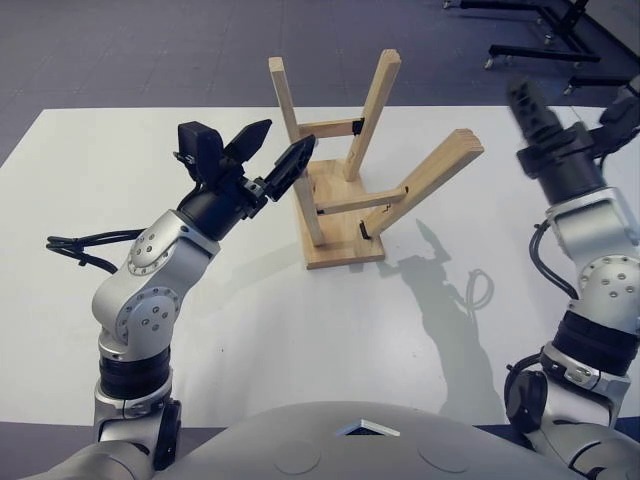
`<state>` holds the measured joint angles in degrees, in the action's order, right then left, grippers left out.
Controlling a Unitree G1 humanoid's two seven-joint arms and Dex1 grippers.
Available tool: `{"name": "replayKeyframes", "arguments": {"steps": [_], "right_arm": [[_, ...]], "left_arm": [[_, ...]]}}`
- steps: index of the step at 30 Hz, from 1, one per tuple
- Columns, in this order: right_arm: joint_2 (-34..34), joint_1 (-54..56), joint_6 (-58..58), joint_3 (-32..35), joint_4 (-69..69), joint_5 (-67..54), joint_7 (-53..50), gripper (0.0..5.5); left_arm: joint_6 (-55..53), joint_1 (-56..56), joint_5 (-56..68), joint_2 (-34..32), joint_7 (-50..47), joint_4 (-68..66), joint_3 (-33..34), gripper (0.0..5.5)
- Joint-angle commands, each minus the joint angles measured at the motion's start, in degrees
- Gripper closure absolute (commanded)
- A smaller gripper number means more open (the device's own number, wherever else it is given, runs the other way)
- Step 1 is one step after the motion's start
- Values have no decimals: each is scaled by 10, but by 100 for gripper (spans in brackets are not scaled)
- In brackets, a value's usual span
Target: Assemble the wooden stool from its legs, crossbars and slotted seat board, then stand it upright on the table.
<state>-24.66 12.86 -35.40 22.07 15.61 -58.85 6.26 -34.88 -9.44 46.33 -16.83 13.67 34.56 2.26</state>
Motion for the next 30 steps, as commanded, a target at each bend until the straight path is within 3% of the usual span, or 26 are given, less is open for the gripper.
{"name": "replayKeyframes", "arguments": {"steps": [1, 11, 21, 27, 30], "right_arm": [[-10, -19, -1, -41, 36, 47, 29, 52], [-9, -11, -23, -80, 84, 89, 18, 52], [0, -37, 18, -59, 41, 138, 50, 52], [-5, -86, 152, 19, -75, 164, 180, 52], [-7, -109, 178, 32, -102, 164, 233, 95]], "left_arm": [[-8, 4, -9, -8, 4, -10, 1, 129], [-8, 18, -10, -11, 10, -15, 12, 129], [-7, 16, -9, -13, 13, -20, 21, 129], [3, -8, 102, -42, 33, -24, 143, 129], [-2, -18, 179, -68, 49, -44, 203, 129]]}}
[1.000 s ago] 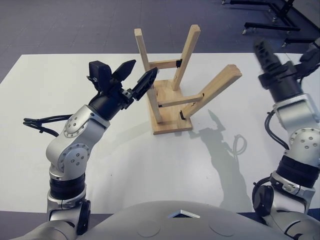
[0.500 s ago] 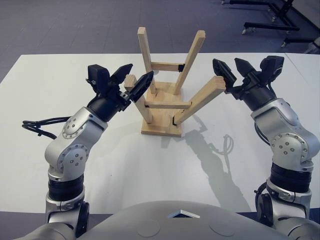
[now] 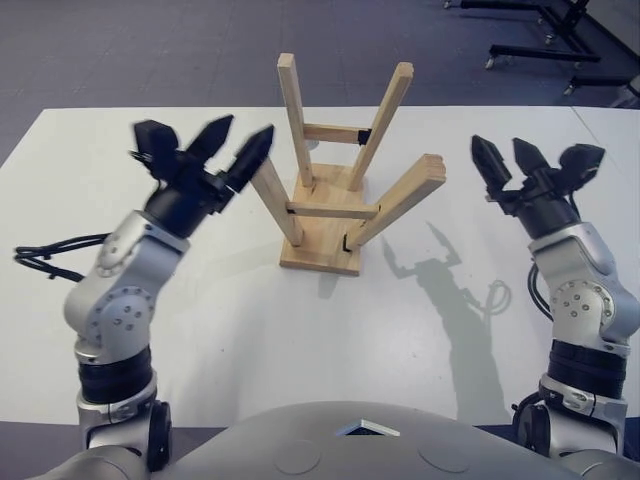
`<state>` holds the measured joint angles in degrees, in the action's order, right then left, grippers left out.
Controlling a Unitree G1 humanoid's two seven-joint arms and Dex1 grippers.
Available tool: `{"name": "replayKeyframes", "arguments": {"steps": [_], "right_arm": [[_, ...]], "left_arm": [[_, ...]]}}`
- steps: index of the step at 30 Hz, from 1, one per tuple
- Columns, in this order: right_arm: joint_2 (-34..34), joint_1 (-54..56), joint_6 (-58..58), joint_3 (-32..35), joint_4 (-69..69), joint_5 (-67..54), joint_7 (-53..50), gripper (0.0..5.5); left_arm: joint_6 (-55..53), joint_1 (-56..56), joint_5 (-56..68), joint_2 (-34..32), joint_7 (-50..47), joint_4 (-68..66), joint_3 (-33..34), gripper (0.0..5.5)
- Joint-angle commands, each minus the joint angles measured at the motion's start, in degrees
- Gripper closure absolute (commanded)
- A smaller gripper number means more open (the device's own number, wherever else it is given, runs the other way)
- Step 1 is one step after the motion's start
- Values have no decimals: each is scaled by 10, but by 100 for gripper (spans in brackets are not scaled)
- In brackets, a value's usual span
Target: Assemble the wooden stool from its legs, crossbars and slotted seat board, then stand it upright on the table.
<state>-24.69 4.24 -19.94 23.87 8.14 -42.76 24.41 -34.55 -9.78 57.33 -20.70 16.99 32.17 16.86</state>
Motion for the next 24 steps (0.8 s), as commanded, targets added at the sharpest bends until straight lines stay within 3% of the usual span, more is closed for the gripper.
{"name": "replayKeyframes", "arguments": {"steps": [1, 5, 8, 15, 24], "right_arm": [[-9, -34, 13, 18, -23, -18, 78, 114], [-19, -66, -50, 33, 16, -122, 168, 192], [-31, -62, -93, 23, 39, -169, 201, 261], [-50, -4, -154, -15, 28, -204, 251, 388], [-88, -33, -196, -6, 20, -219, 329, 549]], "left_arm": [[-10, -10, 84, -48, 29, -36, 77, 129], [-25, 36, 93, -126, 139, -129, 135, 155], [-24, 70, 32, -163, 214, -185, 98, 215], [-35, 52, -3, -135, 285, -221, 7, 320], [-87, 21, 66, -118, 294, -218, 18, 463]]}}
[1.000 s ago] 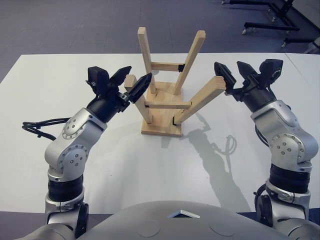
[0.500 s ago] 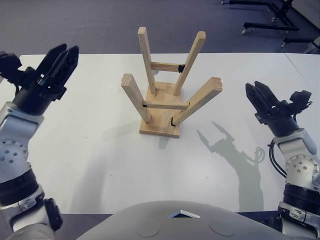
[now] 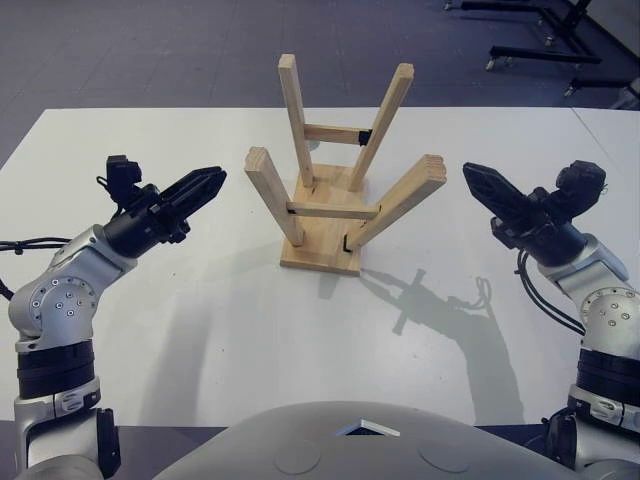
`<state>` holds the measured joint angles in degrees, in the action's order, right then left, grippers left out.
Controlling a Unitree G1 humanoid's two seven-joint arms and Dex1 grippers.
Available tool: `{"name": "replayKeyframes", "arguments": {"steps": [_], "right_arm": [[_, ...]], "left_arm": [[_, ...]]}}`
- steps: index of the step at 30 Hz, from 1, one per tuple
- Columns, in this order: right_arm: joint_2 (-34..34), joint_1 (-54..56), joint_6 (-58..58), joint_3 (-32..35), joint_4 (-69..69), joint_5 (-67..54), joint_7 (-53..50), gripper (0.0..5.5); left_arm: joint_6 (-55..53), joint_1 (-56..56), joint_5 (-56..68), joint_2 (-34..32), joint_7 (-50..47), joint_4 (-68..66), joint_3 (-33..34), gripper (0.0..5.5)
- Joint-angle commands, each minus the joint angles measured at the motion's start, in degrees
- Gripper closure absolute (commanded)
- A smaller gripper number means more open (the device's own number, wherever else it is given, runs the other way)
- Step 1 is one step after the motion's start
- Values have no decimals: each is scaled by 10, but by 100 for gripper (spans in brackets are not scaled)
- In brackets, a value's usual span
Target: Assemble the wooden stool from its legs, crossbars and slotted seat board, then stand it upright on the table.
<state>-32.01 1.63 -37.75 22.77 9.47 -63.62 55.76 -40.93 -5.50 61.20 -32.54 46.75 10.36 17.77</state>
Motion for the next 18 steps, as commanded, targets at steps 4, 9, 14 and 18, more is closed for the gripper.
{"name": "replayKeyframes", "arguments": {"steps": [4, 9, 14, 18], "right_arm": [[-12, -4, -19, 2, 10, -9, 18, 550], [-5, 2, -19, -6, 13, -7, 21, 550], [-1, 13, -23, -23, 23, -8, 24, 550], [-1, 32, -27, -43, 32, -7, 29, 550]], "left_arm": [[-38, -36, 36, 1, -6, -1, 2, 536], [-49, -51, 32, 7, -3, -5, -13, 549], [-53, -65, 24, 12, -2, -15, -26, 549], [-53, -73, 17, 12, 0, -21, -34, 549]]}}
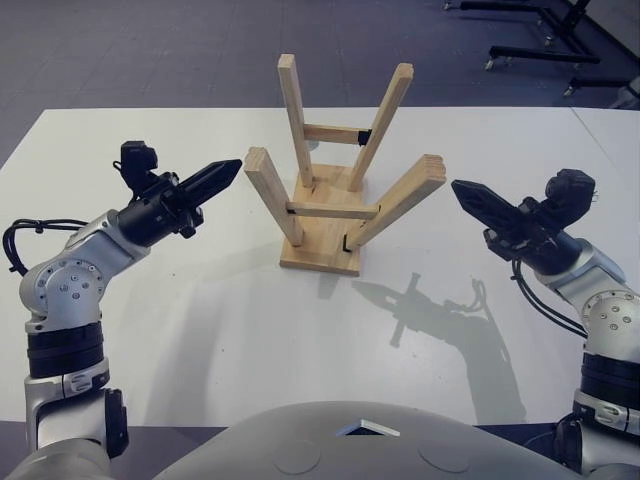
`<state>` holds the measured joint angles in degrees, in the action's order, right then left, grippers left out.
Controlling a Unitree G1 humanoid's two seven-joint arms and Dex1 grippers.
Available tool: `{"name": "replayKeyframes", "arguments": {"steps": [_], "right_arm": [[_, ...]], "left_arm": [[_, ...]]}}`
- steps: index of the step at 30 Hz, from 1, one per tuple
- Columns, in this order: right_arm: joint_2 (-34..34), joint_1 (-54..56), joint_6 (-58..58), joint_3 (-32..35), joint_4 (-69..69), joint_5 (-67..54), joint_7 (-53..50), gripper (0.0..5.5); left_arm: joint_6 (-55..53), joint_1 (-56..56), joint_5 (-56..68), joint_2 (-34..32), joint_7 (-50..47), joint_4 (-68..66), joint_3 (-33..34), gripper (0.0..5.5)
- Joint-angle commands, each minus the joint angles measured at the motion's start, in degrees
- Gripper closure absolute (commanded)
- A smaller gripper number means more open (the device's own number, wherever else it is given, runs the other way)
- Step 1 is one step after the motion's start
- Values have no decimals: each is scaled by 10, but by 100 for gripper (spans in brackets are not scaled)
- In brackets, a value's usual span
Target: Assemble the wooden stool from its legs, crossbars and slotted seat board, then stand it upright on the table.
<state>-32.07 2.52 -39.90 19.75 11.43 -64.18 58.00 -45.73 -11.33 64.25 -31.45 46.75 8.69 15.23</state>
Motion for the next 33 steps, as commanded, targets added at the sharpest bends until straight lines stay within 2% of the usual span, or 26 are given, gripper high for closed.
{"name": "replayKeyframes", "arguments": {"steps": [1, 22, 33], "right_arm": [[-1, 28, -6, -19, 13, 1, 8, 550], [-20, 68, -2, -64, 3, 56, 47, 550], [-31, 90, 1, -110, -7, 98, 75, 550]], "left_arm": [[-5, -17, -17, 1, 2, -7, -11, 549], [-15, -28, -49, 8, 20, -16, -39, 549], [-12, -34, -54, 13, 20, -20, -43, 549]]}}
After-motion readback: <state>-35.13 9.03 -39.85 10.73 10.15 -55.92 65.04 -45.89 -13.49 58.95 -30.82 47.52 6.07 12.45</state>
